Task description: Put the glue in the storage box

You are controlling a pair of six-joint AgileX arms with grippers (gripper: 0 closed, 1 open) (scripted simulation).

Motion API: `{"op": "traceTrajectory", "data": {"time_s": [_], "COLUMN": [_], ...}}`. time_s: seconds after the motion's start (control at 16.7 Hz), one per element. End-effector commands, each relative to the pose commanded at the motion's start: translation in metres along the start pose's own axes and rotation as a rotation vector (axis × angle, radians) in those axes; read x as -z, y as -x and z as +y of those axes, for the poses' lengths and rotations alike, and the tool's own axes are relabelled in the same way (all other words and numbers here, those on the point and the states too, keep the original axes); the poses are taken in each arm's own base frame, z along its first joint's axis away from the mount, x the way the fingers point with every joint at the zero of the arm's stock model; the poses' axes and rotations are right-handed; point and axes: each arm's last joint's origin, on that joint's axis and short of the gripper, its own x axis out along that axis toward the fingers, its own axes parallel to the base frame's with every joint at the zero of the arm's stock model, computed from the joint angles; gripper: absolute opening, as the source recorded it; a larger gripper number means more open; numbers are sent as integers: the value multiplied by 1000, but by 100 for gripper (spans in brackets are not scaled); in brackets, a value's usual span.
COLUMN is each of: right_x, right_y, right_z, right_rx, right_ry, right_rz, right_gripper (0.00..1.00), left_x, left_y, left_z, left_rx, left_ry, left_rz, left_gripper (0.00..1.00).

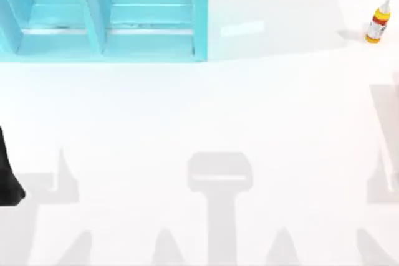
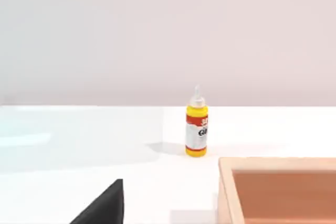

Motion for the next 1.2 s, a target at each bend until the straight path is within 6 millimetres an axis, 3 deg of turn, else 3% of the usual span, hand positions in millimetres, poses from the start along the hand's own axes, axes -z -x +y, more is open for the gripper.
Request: {"op": "traceTrajectory", "data": {"time_s": [0.24, 0.42, 0.6, 0.72, 0.9, 1.02, 1.2], "right_x": [-7, -32, -62, -77, -85, -77, -48], "right_y": [0, -6, -25, -49, -103, -146, -208], "right_z": [0, 1, 1, 1, 1, 1, 1], "right_rx": [-3, -8, -7, -4, 1, 3, 7], "right_ry": [1, 4, 10, 14, 19, 21, 22], "right_rz": [-8, -17, 15, 68, 180, 260, 370], "right_gripper": [100, 100, 100, 100, 100, 100, 100], "left_x": [0, 0, 0, 0, 0, 0, 0], "left_y": [0, 0, 0, 0, 0, 0, 0], "left_z": [0, 0, 0, 0, 0, 0, 0], "left_rx": [0, 0, 0, 0, 0, 0, 0], "left_ry": [0, 0, 0, 0, 0, 0, 0], "left_rz": [0, 0, 0, 0, 0, 0, 0], "left_gripper": [100, 100, 100, 100, 100, 100, 100]}}
